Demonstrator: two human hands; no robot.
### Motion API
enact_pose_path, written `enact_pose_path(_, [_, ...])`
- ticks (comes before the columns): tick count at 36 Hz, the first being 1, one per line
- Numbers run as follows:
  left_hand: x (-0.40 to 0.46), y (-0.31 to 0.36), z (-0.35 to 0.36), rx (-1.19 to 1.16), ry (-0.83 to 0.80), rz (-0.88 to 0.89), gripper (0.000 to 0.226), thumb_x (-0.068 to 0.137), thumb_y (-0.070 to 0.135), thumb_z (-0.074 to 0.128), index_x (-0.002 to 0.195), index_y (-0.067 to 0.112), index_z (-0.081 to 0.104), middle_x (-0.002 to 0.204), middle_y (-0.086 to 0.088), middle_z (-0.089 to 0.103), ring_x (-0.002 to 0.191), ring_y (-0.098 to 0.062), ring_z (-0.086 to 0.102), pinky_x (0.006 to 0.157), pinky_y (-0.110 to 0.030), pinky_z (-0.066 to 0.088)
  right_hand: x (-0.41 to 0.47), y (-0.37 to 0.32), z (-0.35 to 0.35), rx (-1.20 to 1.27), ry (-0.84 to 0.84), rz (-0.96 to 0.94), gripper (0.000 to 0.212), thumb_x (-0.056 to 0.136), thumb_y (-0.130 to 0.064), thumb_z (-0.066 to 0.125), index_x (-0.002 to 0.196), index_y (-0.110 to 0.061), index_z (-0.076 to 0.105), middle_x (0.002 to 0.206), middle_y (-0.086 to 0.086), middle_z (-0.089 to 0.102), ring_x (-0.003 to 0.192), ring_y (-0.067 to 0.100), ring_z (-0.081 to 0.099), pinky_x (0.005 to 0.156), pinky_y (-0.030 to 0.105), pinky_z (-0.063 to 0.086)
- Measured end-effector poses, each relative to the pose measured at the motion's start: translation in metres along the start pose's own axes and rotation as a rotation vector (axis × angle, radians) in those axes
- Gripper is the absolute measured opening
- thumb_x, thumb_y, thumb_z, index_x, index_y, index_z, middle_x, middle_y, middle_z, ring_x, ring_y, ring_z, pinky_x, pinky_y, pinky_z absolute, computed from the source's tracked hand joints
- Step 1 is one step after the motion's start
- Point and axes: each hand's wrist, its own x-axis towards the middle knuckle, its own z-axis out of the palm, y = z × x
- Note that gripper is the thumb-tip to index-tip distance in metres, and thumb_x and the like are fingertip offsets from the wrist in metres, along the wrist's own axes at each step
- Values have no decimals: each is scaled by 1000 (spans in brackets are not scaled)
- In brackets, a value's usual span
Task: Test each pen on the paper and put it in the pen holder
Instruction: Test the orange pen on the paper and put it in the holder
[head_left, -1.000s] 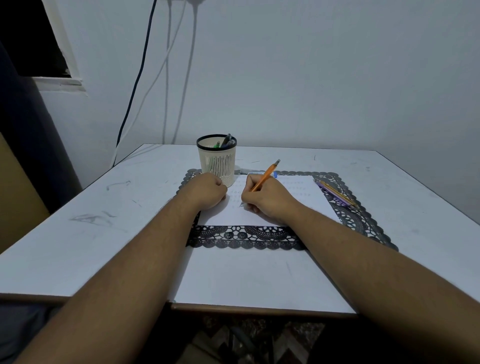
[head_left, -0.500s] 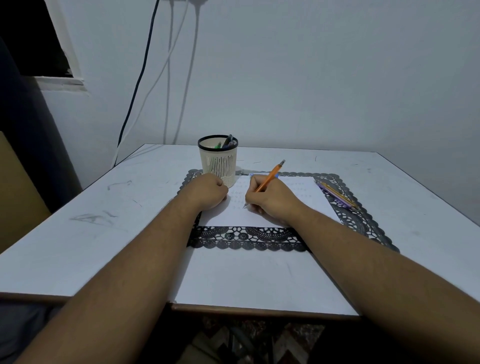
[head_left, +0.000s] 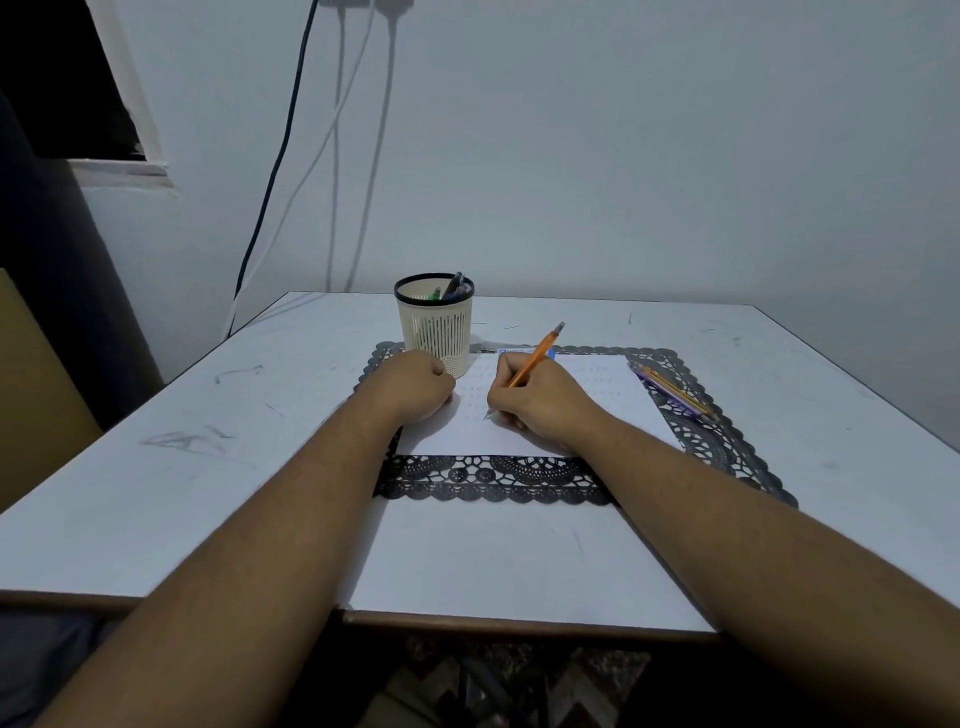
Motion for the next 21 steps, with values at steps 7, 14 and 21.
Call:
enact_pose_path(7, [-1, 2, 0, -2, 2, 0, 27, 91, 20, 54, 85, 1, 72, 87, -14, 72, 89, -27, 67, 81, -48, 57, 1, 3, 0, -20, 53, -5, 32, 84, 5, 67, 64, -14, 51, 65, 12, 52, 64, 22, 54, 73, 38, 55])
enact_pose_path(14, [-1, 0, 0, -8, 5, -4, 27, 90, 21, 54, 84, 2, 72, 86, -13, 72, 88, -27, 67, 79, -48, 57, -1, 0, -1, 13, -13, 0, 32, 85, 7, 64, 65, -13, 50, 64, 11, 50, 57, 17, 48, 64, 32, 50])
enact_pose_path(21, [1, -1, 1, -35, -8, -9, 27, 90, 21, 55, 84, 3, 73, 86, -13, 74, 87, -27, 70, 80, -49, 58, -3, 2, -7, 27, 16, 5, 31, 86, 8, 64, 67, -11, 50, 71, 15, 48, 59, 19, 48, 66, 32, 51])
